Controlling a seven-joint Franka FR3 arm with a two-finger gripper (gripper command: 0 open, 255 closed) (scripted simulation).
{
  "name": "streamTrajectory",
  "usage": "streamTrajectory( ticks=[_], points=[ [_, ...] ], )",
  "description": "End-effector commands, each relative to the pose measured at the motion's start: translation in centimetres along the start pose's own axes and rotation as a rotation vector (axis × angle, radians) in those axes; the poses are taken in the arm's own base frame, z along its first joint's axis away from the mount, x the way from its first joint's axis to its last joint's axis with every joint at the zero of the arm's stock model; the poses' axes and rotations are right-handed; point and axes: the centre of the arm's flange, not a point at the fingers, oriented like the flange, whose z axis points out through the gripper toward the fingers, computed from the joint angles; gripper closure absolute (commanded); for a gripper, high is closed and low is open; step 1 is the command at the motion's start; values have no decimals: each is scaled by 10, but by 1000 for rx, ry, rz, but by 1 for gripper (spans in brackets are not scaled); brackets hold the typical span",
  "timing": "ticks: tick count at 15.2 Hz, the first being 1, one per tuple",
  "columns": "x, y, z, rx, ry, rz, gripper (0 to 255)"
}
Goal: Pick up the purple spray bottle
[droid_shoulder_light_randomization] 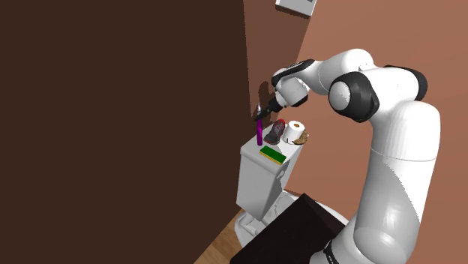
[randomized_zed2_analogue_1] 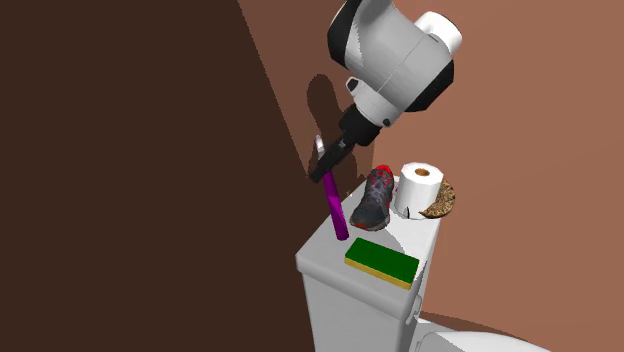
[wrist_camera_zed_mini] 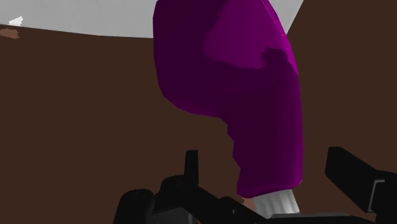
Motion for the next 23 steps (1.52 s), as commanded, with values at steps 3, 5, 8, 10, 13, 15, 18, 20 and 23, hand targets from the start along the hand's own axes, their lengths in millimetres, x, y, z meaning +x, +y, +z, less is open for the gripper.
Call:
streamTrajectory(
  ticks=[3, 5, 8, 10, 13, 15, 18, 20, 23],
  points=[
    [-1, 0, 1, 0, 0, 0, 255],
    [-1, 1, 1, 0, 0, 0, 255],
    [-1, 1, 1, 0, 0, 0, 255],
    [-2, 0, 2, 0, 0, 0, 255],
    [7, -1, -11, 0, 0, 0, 255],
    [13, -1, -20, 0, 0, 0, 255],
    [22, -2, -33, 0, 0, 0, 255],
    [28, -3, -41, 0, 0, 0, 255],
    [37, -4, -54, 0, 0, 0, 255]
  ],
)
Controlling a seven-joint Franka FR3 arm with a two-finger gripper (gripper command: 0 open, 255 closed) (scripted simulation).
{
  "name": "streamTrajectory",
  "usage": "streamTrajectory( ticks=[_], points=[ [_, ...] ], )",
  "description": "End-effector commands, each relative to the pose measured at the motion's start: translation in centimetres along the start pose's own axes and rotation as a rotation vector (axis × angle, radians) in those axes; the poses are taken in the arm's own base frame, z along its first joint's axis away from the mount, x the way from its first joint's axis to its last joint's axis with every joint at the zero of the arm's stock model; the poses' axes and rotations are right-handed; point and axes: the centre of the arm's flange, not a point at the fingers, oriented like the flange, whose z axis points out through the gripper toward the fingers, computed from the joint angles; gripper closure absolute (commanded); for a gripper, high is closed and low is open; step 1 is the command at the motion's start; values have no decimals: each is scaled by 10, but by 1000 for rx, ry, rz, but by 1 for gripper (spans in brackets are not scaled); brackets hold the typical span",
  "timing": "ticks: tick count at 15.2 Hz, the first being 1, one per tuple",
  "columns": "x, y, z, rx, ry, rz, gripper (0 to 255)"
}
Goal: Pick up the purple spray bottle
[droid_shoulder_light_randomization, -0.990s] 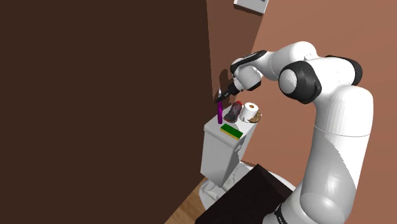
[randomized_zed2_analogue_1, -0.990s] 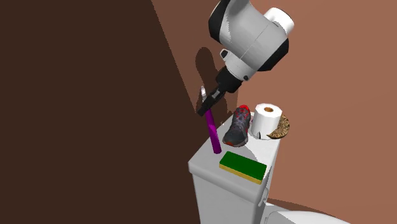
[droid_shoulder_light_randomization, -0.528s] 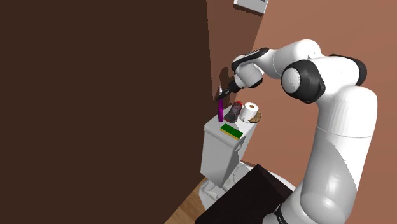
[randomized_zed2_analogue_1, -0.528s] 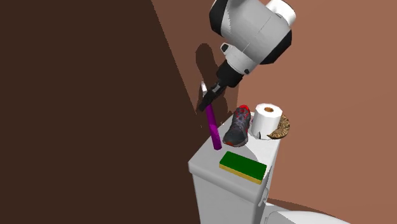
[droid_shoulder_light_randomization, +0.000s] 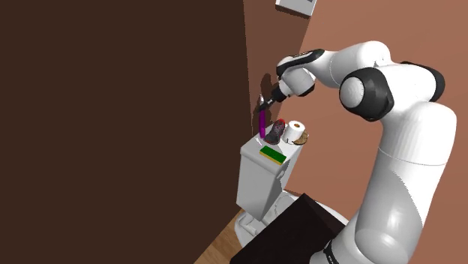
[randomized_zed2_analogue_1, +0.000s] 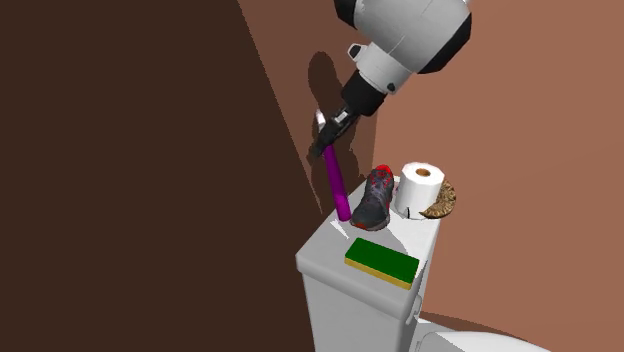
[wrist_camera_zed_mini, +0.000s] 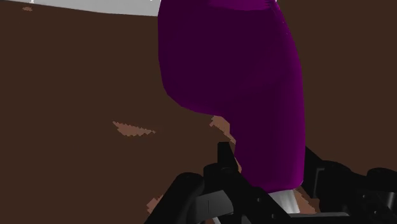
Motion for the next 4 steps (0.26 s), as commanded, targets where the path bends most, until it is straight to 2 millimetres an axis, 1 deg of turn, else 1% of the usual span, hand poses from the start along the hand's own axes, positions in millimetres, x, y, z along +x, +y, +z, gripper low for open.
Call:
streamTrajectory(
  ticks=[1, 2, 4],
  points=[
    [7, 0, -10, 0, 2, -2, 255],
    [10, 0, -14, 0, 2, -2, 255],
    [10, 0, -15, 0, 2, -2, 255]
  ],
)
